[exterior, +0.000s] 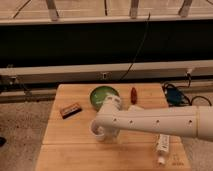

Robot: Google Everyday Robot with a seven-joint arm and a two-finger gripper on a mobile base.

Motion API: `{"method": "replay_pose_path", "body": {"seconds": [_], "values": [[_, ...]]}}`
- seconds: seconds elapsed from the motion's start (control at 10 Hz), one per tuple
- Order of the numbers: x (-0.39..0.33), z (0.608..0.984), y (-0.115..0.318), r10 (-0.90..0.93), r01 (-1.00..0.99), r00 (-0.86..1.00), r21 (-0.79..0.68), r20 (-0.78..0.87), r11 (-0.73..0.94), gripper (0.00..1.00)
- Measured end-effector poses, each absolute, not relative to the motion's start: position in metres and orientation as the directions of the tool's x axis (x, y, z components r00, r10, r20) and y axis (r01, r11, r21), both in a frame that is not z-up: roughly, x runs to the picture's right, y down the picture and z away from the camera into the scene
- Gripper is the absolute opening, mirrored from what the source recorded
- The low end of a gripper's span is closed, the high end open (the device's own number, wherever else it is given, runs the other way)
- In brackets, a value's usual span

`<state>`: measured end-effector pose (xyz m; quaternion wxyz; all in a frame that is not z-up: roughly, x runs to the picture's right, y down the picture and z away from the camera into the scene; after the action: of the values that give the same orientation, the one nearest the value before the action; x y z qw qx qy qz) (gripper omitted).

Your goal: Pick up the ceramic cup

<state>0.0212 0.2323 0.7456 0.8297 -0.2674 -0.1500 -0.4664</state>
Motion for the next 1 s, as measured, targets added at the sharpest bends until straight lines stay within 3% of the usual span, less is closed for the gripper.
{"method": "replay_pose_path", "body": {"seconds": [0.6, 1.0], "values": [[0.026, 0.743, 0.216, -0.699, 0.86, 0.511, -0.291, 0.501, 0.419, 0.09], [0.028, 0.74, 0.205, -0.702, 0.865, 0.501, -0.282, 0.506, 0.414, 0.04]]}}
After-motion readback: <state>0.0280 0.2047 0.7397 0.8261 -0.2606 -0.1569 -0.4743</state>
